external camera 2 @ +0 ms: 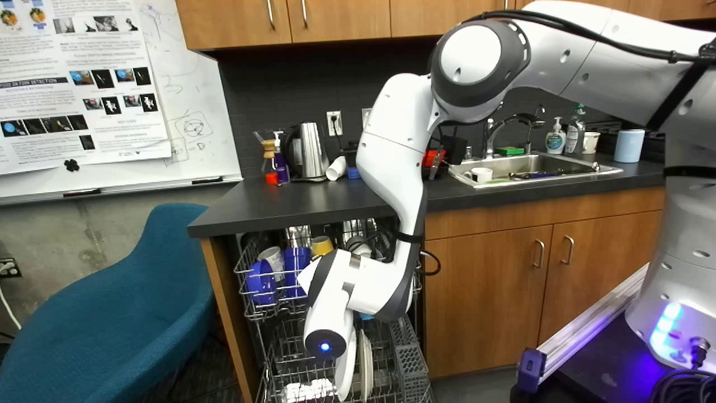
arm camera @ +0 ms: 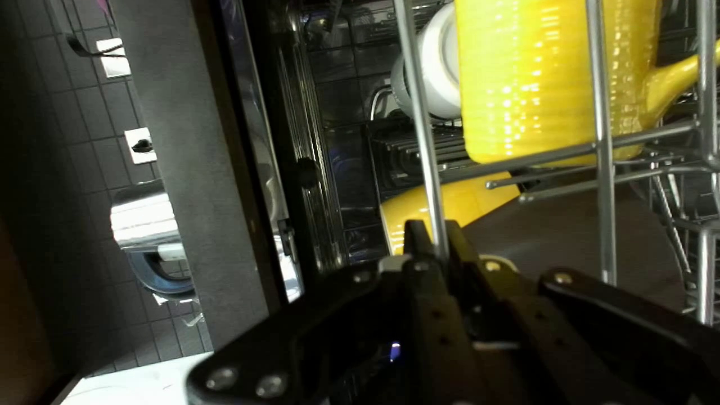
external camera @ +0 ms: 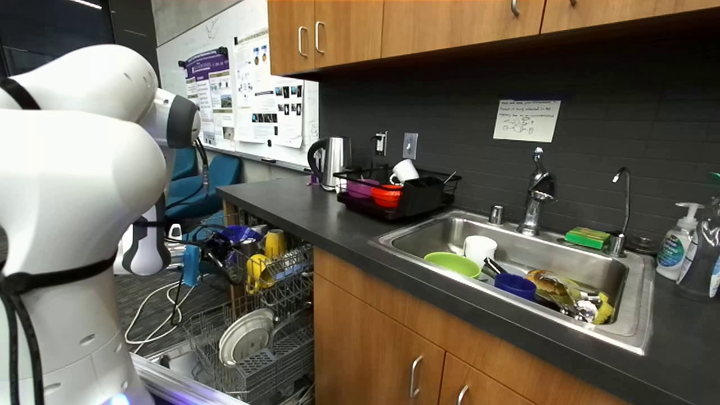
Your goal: Pull the top rack of the dishwasher out
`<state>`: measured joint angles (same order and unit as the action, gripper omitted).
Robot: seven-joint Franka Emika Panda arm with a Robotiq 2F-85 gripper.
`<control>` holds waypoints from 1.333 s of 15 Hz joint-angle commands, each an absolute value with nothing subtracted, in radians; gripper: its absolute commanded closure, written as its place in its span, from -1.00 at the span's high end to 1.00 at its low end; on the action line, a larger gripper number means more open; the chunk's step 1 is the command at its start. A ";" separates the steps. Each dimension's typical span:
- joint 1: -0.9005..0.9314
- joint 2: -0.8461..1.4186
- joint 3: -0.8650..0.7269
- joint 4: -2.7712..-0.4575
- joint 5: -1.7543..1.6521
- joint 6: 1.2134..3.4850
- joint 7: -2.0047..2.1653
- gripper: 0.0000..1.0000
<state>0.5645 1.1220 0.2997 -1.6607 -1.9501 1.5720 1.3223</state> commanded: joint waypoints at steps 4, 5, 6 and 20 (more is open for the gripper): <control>0.529 1.087 0.355 -1.802 -1.871 1.542 1.370 -0.96; 0.521 1.087 0.359 -1.809 -1.877 1.560 1.366 -0.96; 0.511 1.081 0.365 -1.822 -1.881 1.583 1.362 -0.96; 0.472 1.092 0.369 -1.847 -1.972 1.658 1.357 -0.96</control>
